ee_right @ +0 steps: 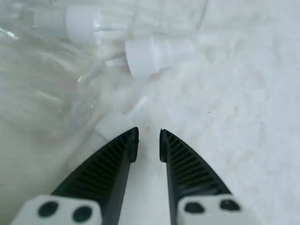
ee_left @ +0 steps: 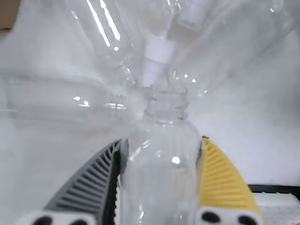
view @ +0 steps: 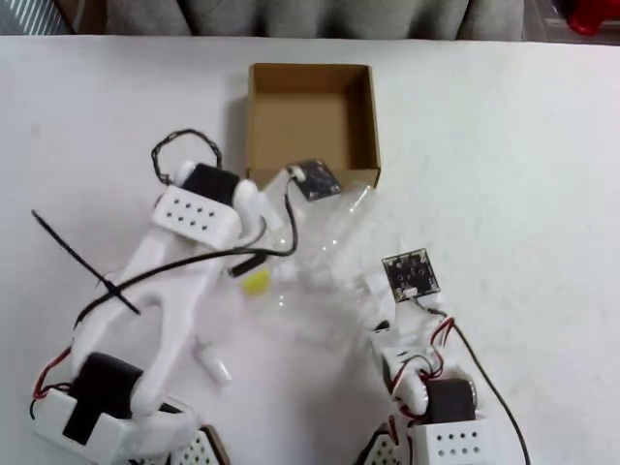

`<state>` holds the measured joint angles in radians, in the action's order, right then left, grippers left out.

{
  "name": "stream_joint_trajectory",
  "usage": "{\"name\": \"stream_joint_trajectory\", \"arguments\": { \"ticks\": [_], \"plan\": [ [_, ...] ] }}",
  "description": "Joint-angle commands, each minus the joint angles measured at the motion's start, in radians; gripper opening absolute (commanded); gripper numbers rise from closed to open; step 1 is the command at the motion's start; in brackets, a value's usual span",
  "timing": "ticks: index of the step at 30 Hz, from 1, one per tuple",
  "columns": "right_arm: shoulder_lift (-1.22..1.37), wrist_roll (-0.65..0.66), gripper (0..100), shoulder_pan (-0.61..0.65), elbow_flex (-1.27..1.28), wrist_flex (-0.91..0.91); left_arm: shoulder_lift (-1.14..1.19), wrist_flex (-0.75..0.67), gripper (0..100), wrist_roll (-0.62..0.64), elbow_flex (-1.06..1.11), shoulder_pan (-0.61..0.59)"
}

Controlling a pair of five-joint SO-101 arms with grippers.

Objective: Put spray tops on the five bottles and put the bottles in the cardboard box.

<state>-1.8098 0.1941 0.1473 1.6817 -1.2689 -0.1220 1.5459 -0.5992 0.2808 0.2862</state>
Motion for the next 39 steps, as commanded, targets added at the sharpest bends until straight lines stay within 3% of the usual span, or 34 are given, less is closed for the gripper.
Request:
{"name": "stream_joint_trajectory", "arguments": {
  "ticks": [1,7,10,16,19,26,31,39],
  "plan": [
    [0.008,0.011,5.2,0.01,0.009,-0.002,-0.068,0.1,2,0.029,-0.094,-0.012],
    [0.008,0.011,5.2,0.008,0.009,-0.002,-0.361,0.095,2,0.048,-0.038,-0.108],
    [0.007,0.011,5.3,-0.001,0.009,-0.001,-0.449,0.074,2,0.117,0.026,-0.232],
    [0.005,0.011,5.3,-0.18,-0.005,0.082,-0.45,-0.098,2,0.276,0.173,-0.547],
    [0.007,0.011,5.3,-0.236,0.008,0.125,-0.429,-0.183,2,0.39,0.21,-0.644],
    [0.007,0.014,5.3,-0.321,0.005,0.163,-0.375,-0.371,2,0.601,0.292,-0.727],
    [0.007,0.219,5.3,-0.377,0.005,0.294,-0.337,-0.523,2,0.612,0.371,-0.783],
    [0.008,0.224,4.9,-0.314,-0.098,0.489,-0.286,-0.76,2,0.612,0.473,-0.848]
  ]
}}
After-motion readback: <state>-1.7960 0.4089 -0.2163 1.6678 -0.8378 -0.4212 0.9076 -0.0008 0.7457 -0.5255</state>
